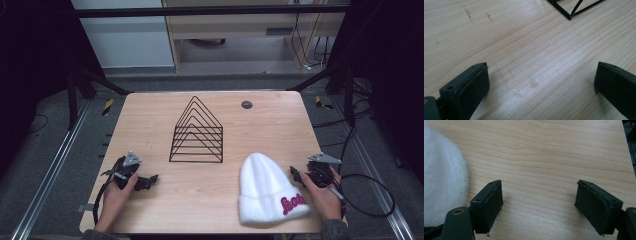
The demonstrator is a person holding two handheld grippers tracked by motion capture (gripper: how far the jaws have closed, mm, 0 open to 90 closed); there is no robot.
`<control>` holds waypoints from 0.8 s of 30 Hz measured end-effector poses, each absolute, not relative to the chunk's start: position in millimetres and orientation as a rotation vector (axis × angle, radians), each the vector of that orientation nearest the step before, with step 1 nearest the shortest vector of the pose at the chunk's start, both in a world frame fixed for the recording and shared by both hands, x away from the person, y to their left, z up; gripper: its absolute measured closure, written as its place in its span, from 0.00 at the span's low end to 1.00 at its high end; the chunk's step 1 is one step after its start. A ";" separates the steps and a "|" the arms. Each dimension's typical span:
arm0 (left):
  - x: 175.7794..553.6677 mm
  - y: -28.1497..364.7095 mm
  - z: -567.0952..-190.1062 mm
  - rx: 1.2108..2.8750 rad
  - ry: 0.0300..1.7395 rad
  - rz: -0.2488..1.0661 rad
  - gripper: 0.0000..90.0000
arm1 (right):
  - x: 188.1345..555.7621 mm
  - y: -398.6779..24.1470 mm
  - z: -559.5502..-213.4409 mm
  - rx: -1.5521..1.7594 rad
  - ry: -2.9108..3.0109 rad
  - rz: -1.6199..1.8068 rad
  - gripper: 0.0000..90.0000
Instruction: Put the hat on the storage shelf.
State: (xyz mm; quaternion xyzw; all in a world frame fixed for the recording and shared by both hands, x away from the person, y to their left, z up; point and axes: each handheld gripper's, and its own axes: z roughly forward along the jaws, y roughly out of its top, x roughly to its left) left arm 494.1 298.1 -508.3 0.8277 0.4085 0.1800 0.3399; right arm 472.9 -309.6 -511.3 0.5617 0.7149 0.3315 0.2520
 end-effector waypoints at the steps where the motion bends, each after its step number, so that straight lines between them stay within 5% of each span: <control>1: 494.1 298.1 -508.3 2.155 1.063 0.469 0.00 | 473.0 -309.7 -511.3 1.529 1.943 0.902 0.24; 14: 493.7 298.0 -508.4 2.153 1.064 0.469 0.00 | 475.8 -294.8 -465.9 1.468 2.037 0.888 0.28; 24: 493.7 298.0 -508.3 2.154 1.063 0.468 0.00 | 485.1 -243.3 -423.6 1.340 2.199 0.902 0.47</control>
